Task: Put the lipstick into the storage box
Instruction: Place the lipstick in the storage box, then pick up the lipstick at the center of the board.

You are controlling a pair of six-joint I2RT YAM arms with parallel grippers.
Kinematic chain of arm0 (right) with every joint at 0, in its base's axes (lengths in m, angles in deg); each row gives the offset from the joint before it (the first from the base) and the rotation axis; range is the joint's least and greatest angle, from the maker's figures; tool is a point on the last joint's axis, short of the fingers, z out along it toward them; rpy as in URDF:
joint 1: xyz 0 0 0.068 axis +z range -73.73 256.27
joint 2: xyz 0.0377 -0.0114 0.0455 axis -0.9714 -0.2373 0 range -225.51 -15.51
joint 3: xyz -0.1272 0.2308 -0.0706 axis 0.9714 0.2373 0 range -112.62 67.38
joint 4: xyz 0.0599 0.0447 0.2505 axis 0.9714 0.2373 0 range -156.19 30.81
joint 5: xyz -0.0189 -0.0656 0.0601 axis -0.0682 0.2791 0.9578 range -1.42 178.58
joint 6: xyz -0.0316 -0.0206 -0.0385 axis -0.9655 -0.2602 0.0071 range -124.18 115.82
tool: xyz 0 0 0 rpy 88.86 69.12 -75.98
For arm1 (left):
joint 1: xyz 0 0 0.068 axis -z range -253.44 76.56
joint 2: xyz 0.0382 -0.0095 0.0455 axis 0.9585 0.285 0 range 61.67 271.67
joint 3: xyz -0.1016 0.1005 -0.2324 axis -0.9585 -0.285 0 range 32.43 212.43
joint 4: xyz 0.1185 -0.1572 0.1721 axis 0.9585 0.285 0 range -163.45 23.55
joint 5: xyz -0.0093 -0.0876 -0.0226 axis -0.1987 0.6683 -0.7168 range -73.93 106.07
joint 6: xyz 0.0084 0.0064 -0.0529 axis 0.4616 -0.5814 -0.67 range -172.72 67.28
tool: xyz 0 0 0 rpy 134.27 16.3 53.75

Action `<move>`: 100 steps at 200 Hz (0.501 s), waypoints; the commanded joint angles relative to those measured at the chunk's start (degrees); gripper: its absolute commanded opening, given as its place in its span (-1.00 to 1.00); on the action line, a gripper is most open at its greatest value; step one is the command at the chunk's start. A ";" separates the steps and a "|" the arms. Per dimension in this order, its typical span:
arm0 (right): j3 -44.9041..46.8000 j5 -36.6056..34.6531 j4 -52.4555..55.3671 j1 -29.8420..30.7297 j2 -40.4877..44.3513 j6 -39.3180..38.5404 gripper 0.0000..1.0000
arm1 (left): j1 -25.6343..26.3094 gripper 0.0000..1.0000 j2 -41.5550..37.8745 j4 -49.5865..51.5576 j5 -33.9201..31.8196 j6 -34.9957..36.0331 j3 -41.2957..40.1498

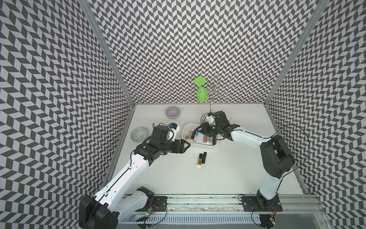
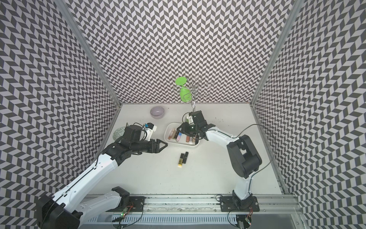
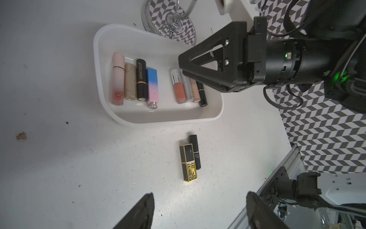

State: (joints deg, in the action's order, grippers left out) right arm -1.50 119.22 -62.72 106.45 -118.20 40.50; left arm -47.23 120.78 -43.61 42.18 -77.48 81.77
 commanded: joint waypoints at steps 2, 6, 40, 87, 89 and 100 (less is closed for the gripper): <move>4.62 5.73 -8.19 -0.64 5.46 2.38 -0.15 | -0.11 0.53 -2.64 -8.96 6.05 -4.08 -2.61; 5.42 6.75 -8.97 -0.77 6.31 2.62 -0.15 | -0.04 0.53 -3.02 -10.14 6.69 -4.99 -3.31; 6.70 6.79 1.84 -0.96 13.24 -4.48 -0.14 | 0.07 0.53 -4.33 -15.76 8.34 -9.70 -7.88; 9.02 -6.46 25.50 -0.87 21.20 -15.54 -0.14 | 7.12 0.53 -1.77 -15.27 0.71 -10.13 -9.65; 9.51 -6.88 25.79 -0.83 21.63 -15.71 -0.14 | 7.74 0.53 -1.42 -15.04 0.06 -10.00 -9.56; 11.97 -9.26 27.03 -0.88 24.29 -16.41 -0.13 | 10.48 0.52 0.97 -13.69 -3.21 -9.32 -8.81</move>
State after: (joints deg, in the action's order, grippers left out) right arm 6.45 117.25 -45.24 105.70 -98.64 29.71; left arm -41.41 118.42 -57.07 45.37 -87.14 71.87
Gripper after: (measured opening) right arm 0.433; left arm 0.764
